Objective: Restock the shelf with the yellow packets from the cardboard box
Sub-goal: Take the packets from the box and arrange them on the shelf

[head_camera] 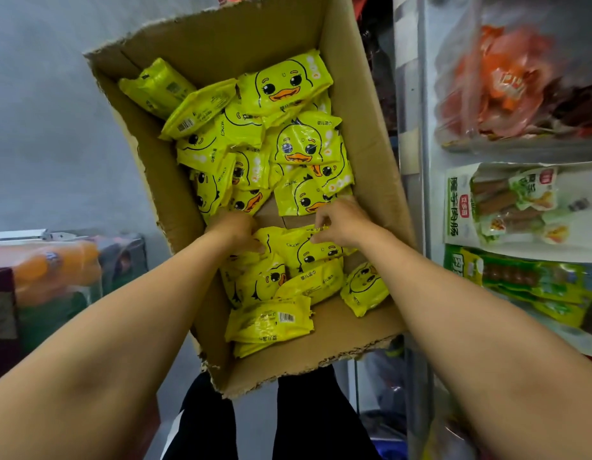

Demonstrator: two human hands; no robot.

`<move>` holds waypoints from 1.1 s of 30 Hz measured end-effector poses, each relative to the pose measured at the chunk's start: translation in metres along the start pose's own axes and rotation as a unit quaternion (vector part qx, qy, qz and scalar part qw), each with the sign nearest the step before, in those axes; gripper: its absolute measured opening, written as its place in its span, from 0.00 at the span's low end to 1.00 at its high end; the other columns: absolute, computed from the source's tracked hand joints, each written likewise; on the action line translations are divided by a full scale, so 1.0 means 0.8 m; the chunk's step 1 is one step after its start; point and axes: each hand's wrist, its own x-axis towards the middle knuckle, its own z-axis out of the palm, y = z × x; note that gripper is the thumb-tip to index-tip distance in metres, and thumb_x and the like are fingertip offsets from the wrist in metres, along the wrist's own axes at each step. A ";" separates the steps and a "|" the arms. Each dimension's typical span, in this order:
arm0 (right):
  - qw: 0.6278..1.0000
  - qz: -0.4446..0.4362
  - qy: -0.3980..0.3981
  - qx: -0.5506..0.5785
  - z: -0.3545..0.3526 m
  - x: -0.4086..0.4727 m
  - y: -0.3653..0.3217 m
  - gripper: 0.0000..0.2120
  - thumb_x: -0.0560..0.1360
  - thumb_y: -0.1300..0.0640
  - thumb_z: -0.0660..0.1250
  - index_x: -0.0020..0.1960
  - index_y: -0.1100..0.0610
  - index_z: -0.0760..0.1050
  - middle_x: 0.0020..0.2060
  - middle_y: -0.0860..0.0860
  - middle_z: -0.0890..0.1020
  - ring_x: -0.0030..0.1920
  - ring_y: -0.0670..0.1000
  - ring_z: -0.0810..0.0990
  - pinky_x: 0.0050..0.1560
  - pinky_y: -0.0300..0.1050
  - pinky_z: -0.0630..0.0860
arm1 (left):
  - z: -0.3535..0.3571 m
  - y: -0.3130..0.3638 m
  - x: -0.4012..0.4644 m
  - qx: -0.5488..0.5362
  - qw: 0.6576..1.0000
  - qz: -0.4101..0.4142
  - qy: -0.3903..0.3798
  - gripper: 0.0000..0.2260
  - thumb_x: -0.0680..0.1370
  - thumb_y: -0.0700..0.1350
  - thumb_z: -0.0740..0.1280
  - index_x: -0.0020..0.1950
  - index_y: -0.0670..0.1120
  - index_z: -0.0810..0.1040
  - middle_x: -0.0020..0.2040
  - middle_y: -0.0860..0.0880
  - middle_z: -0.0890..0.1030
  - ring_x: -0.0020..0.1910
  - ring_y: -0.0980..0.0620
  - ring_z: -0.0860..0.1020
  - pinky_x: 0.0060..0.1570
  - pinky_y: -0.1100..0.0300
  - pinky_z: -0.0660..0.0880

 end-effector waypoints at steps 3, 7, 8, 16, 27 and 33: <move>0.997 0.013 0.015 0.080 -0.013 -0.006 -0.004 0.12 0.71 0.48 0.76 0.40 0.47 0.72 0.55 0.53 0.80 0.60 0.55 0.76 0.54 0.46 0.75 | -0.018 -0.004 -0.009 -0.140 0.990 0.001 0.036 0.18 0.73 0.54 0.74 0.54 0.44 0.76 0.47 0.46 0.77 0.50 0.45 0.76 0.40 0.57 0.70; 0.983 0.031 0.026 0.177 -0.026 -0.021 -0.011 0.20 0.75 0.51 0.73 0.64 0.55 0.73 0.60 0.57 0.77 0.53 0.52 0.75 0.47 0.41 0.69 | -0.045 -0.009 -0.022 -0.282 0.955 -0.009 0.092 0.27 0.75 0.55 0.71 0.67 0.41 0.72 0.59 0.43 0.78 0.57 0.43 0.77 0.51 0.55 0.73; 0.974 0.033 0.026 0.223 -0.029 -0.028 -0.015 0.25 0.75 0.52 0.74 0.68 0.56 0.70 0.62 0.58 0.76 0.53 0.51 0.75 0.46 0.40 0.69 | -0.050 -0.008 -0.028 -0.308 0.946 -0.010 0.101 0.29 0.75 0.57 0.71 0.69 0.42 0.70 0.63 0.42 0.77 0.60 0.42 0.76 0.56 0.52 0.75; 0.879 0.046 0.035 0.474 -0.043 -0.108 -0.038 0.54 0.70 0.65 0.77 0.80 0.42 0.45 0.74 0.60 0.65 0.69 0.57 0.71 0.59 0.56 0.76 | -0.065 0.014 -0.099 -0.414 0.900 -0.006 0.134 0.32 0.80 0.56 0.64 0.76 0.39 0.60 0.72 0.39 0.68 0.70 0.40 0.68 0.67 0.47 0.69; 0.846 -0.017 0.120 0.520 -0.027 -0.267 -0.065 0.23 0.73 0.68 0.73 0.53 0.39 0.79 0.61 0.58 0.76 0.48 0.55 0.79 0.48 0.55 0.81 | -0.068 0.016 -0.237 -0.584 0.800 0.097 0.100 0.14 0.79 0.46 0.68 0.62 0.40 0.75 0.49 0.41 0.84 0.45 0.43 0.84 0.48 0.46 0.81; 0.842 -0.031 0.259 0.473 0.000 -0.407 -0.093 0.25 0.75 0.69 0.68 0.52 0.38 0.81 0.46 0.54 0.77 0.42 0.51 0.77 0.41 0.51 0.82 | -0.049 0.017 -0.349 -0.581 0.788 0.194 0.057 0.10 0.76 0.41 0.72 0.56 0.43 0.77 0.51 0.39 0.84 0.45 0.42 0.84 0.48 0.43 0.81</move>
